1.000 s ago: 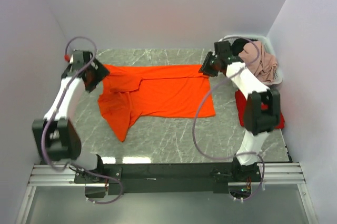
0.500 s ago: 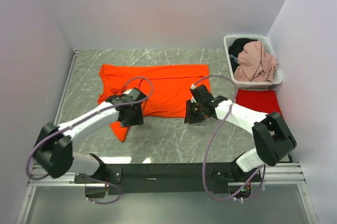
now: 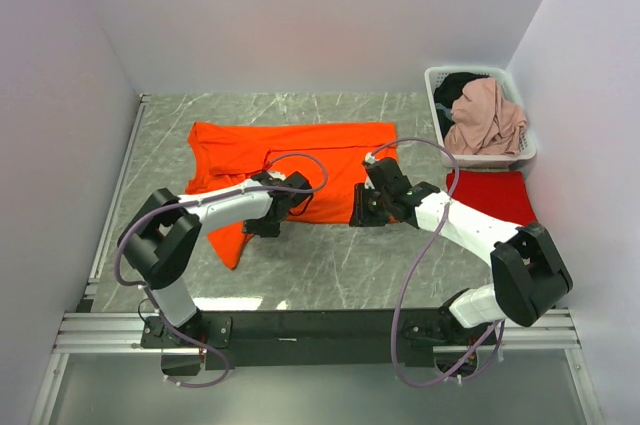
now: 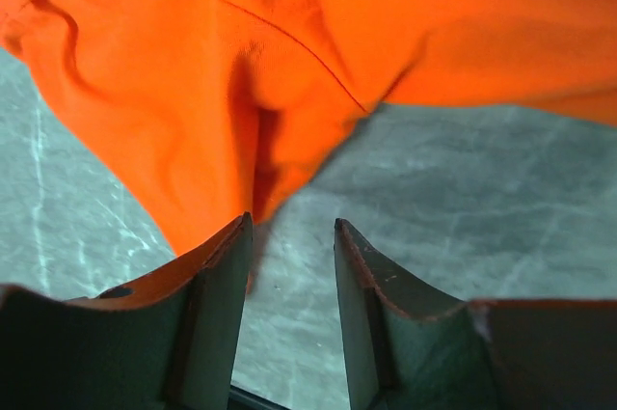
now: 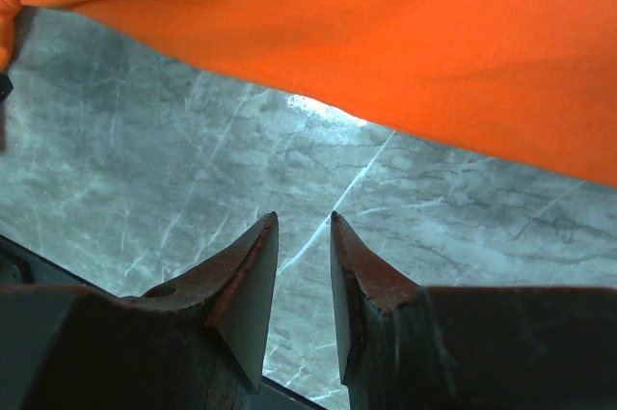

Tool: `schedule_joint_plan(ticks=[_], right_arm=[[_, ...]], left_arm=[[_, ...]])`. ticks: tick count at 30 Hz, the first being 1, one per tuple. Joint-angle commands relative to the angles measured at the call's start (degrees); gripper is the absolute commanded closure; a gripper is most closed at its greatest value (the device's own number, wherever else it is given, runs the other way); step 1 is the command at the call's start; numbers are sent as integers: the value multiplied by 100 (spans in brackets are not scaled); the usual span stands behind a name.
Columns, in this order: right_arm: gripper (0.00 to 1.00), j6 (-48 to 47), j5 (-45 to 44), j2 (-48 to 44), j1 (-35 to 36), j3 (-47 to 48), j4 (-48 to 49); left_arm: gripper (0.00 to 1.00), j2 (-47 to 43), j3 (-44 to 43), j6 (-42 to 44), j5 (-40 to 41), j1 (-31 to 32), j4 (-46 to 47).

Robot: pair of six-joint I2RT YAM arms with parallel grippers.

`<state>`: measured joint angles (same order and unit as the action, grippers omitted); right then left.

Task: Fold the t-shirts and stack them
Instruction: Fold the tshirt

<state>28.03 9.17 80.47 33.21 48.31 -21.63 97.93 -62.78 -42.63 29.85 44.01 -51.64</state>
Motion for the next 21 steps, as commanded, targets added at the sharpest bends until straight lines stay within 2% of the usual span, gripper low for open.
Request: schedule_joint_plan(ticks=[1, 15, 21], right_arm=[[64, -87, -187, -189, -8, -59, 115], [64, -87, -310, -268, -16, -147, 62], [64, -87, -363, -286, -17, -164, 44]], left_arm=[[54, 77, -129, 316, 303, -24, 4], [55, 332, 188, 739, 74, -261, 435], [51, 218, 302, 818, 215, -524, 321]])
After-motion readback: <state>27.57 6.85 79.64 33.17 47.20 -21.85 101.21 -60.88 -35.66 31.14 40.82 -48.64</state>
